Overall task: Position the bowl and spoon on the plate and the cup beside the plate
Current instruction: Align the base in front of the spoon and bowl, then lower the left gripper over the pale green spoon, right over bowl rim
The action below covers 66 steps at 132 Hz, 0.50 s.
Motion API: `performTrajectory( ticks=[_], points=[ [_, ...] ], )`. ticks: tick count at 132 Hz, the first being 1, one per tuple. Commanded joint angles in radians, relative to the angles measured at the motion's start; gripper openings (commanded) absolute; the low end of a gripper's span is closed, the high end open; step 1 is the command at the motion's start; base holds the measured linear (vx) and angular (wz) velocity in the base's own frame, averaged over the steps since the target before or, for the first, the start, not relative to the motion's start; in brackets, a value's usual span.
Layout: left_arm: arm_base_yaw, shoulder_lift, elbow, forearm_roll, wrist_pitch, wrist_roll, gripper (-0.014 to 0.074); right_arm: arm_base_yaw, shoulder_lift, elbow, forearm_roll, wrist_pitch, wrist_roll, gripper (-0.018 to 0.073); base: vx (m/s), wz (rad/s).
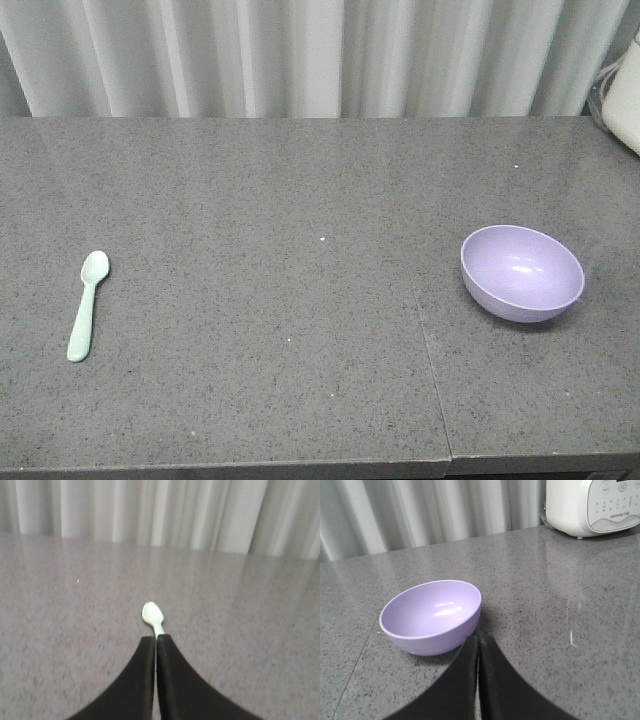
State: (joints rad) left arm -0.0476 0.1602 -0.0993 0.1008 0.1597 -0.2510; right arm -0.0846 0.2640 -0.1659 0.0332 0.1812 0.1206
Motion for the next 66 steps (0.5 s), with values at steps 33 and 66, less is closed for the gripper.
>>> performTrajectory(
  ticks=[33,66],
  points=[
    [-0.007,0.509,-0.512,-0.03,0.232,0.137,-0.0006,-0.005,0.313,-0.352,0.013,0.074,-0.278,-0.0008,0.0,0.0],
    [-0.007,0.788,-0.699,-0.072,0.23,0.228,-0.0006,-0.005,0.641,-0.536,0.112,0.2,-0.326,-0.0008,0.0,0.0]
  ],
)
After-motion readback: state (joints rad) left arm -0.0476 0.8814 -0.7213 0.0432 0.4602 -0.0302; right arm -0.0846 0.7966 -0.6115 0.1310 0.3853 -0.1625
